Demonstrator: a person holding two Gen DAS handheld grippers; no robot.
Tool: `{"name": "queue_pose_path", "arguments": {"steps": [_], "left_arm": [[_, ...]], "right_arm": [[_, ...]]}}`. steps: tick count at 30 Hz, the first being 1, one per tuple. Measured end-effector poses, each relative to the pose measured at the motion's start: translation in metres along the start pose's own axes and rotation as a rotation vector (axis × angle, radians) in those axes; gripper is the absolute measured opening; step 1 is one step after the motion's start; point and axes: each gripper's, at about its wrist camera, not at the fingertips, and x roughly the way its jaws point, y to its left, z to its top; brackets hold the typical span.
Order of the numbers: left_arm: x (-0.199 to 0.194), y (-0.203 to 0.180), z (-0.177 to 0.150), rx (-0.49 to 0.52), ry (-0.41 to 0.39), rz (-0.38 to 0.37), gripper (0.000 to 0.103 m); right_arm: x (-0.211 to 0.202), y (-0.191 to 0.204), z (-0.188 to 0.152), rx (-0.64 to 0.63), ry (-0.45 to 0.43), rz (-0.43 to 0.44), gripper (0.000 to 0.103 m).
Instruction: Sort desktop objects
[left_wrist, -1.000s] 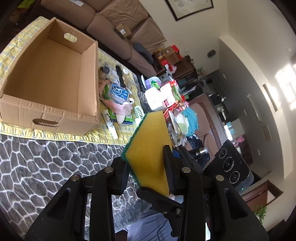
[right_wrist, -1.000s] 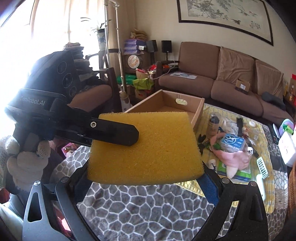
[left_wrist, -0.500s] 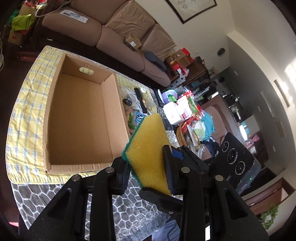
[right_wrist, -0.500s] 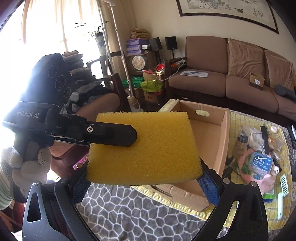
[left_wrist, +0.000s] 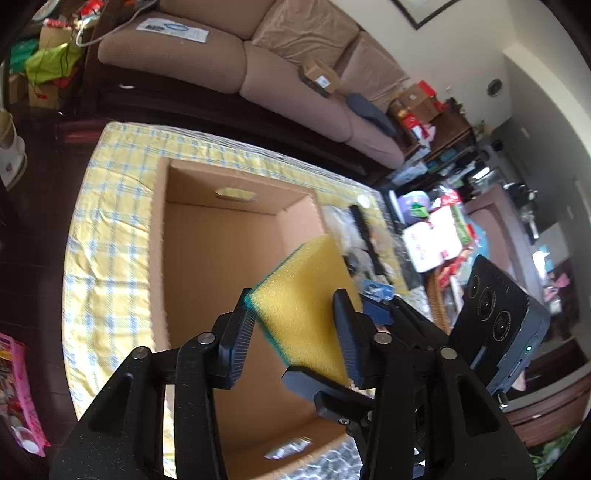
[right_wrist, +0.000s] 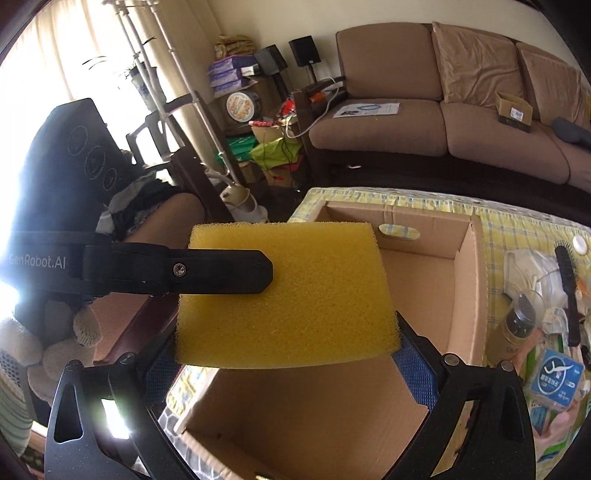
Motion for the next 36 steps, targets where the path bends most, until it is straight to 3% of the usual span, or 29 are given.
{"name": "queue_pose_path", "arguments": {"steps": [3,11,17,23,25,29,33,36], "left_arm": [[0.012,0.015,0.019,0.013,-0.021,0.078,0.044],[0.028,0.059,0.03,-0.05,-0.026,0.035,0.044],[0.033,0.069,0.027,-0.052,-0.004,0.016,0.049],[0.043,0.07,0.025,-0.071,0.006,0.007,0.052],[0.044,0.067,0.022,-0.068,0.012,0.007,0.052],[0.037,0.055,0.021,-0.034,-0.012,-0.003,0.067],[0.025,0.048,0.024,-0.053,-0.035,-0.019,0.067],[0.019,0.043,0.021,-0.06,-0.035,-0.011,0.068]], "right_arm": [[0.04,-0.022,0.013,0.051,0.055,-0.056,0.1],[0.127,-0.067,0.033,0.253,0.17,-0.22,0.1],[0.161,-0.072,0.035,0.313,0.206,-0.258,0.101],[0.166,-0.093,0.023,0.42,0.18,-0.114,0.103],[0.161,-0.095,0.022,0.416,0.167,-0.112,0.103],[0.135,-0.099,0.026,0.406,0.136,-0.12,0.103],[0.101,-0.097,0.043,0.327,0.085,-0.136,0.103],[0.099,-0.105,0.052,0.337,0.108,-0.089,0.103]]}}
